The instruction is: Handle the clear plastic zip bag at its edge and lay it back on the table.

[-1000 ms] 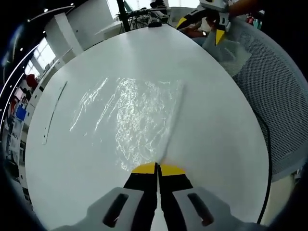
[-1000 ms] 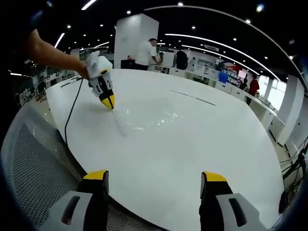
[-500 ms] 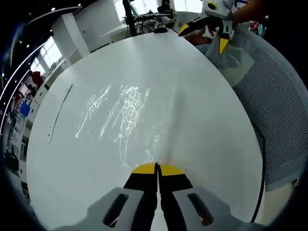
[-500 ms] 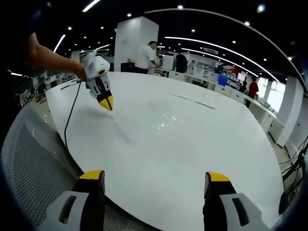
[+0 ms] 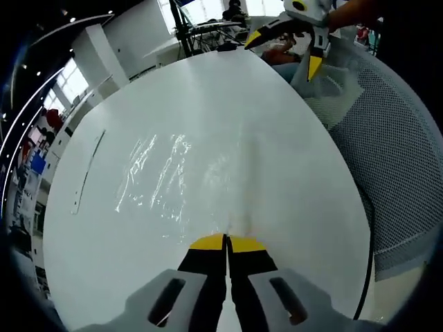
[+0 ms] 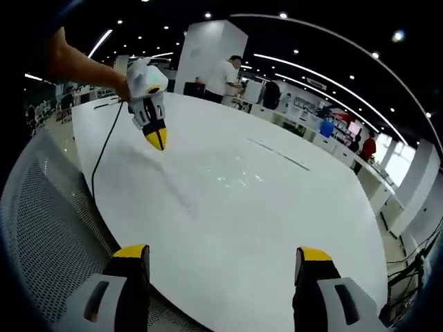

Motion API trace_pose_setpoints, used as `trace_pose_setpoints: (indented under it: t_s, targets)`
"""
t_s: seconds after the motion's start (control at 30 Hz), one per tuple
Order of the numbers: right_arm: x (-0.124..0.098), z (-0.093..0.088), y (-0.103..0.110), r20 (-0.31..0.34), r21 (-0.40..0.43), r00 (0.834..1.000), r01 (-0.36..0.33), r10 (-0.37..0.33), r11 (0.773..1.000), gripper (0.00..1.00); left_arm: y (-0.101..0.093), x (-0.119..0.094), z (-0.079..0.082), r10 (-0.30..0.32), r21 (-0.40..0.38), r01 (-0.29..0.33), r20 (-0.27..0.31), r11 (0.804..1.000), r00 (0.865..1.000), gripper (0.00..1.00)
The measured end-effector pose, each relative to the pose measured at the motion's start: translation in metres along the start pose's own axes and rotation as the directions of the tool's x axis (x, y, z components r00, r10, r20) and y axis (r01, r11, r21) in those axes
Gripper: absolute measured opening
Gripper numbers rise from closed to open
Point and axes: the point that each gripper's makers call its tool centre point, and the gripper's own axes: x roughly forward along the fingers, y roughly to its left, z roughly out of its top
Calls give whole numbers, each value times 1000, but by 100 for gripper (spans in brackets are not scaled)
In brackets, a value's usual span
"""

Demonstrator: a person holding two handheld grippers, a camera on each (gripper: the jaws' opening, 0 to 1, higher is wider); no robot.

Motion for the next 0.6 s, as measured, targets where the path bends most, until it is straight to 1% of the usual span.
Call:
trace_pose_setpoints:
  t_s: [0.27, 0.43, 0.6]
  targets:
    - [0, 25, -3, 25, -51, 1000, 7, -5, 999, 85, -3, -3, 7, 13, -23, -13, 9, 1000, 1000, 0]
    - [2, 42, -5, 48, -67, 999, 12, -9, 998, 83, -6, -6, 10, 20, -42, -19, 16, 999, 1000, 0]
    - [5, 56, -4, 69, -87, 998, 7, -1, 996, 81, -7, -11, 15, 32, -67, -30, 29, 997, 999, 0]
